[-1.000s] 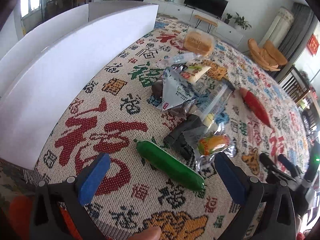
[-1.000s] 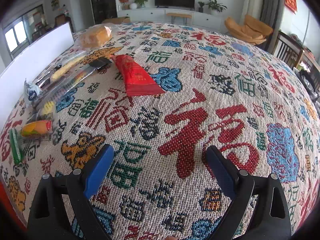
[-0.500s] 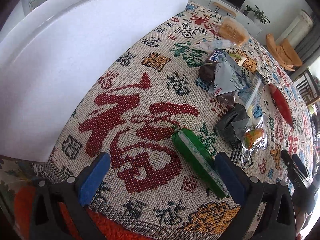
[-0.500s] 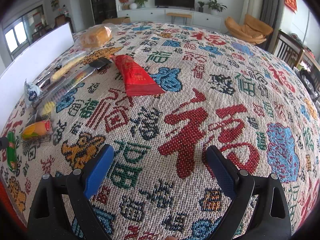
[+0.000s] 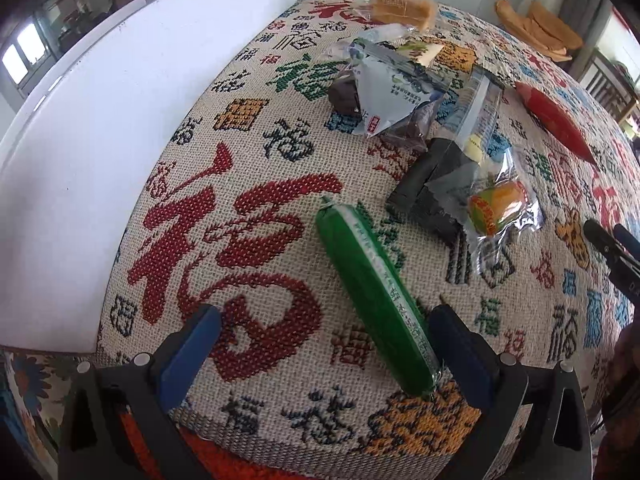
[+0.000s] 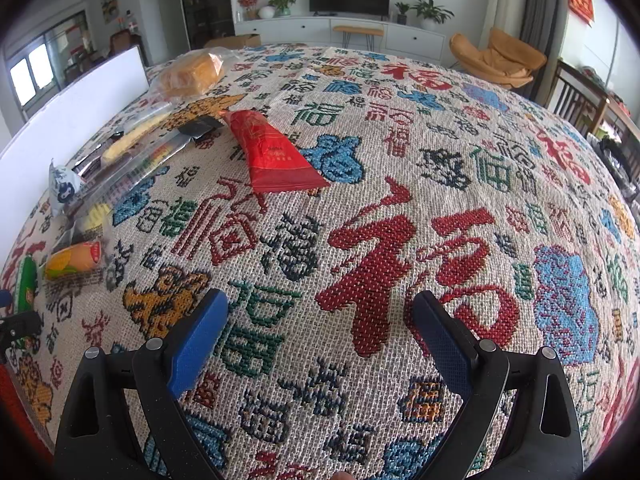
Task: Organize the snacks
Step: 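Reach the left gripper to the green sausage pack and close on it, then lift the green sausage pack with the left gripper while the right gripper grasps the orange corn sausage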
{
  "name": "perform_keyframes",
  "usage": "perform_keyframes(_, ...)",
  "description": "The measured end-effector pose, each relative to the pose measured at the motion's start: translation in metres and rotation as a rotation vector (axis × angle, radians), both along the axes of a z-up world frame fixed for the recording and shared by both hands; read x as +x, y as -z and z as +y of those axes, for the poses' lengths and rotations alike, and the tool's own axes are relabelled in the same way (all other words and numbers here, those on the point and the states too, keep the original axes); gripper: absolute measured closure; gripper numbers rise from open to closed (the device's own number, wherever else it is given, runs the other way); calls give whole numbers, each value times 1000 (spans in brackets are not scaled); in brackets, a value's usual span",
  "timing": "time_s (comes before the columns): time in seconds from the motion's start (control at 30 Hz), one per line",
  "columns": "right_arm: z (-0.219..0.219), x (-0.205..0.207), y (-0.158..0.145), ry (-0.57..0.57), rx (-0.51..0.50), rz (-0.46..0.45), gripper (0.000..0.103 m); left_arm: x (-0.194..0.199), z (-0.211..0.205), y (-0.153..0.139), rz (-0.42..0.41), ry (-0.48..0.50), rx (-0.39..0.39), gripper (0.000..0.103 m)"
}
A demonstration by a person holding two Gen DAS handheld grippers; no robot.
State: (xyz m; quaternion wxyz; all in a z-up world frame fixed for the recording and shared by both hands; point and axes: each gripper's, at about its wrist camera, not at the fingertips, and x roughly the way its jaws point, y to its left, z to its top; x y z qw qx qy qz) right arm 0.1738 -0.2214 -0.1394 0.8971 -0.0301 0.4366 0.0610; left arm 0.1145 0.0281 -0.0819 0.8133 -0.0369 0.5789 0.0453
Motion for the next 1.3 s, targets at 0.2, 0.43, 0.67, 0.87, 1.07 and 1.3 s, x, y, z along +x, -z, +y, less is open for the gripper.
perform_keyframes(0.2,0,0,0,0,0,0,7,5,21,0,65,-11,-5,0)
perform_keyframes(0.43,0,0,0,0,0,0,7,-1,20,-9,-24,5,6,29)
perform_keyframes(0.67,0,0,0,0,1,1,7,-7,20,-17,-97,2,-40,80)
perform_keyframes(0.87,0,1,1,0,-3,0,7,-25,20,-12,-176,-34,-100,80)
perform_keyframes(1.07,64,-30,-32,-227,76,-64,8,-26,25,-11,-197,-51,-147,80)
perform_keyframes(1.3,193,-44,-20,-589,-174,-131,8,-27,32,-11,-206,-57,-194,80)
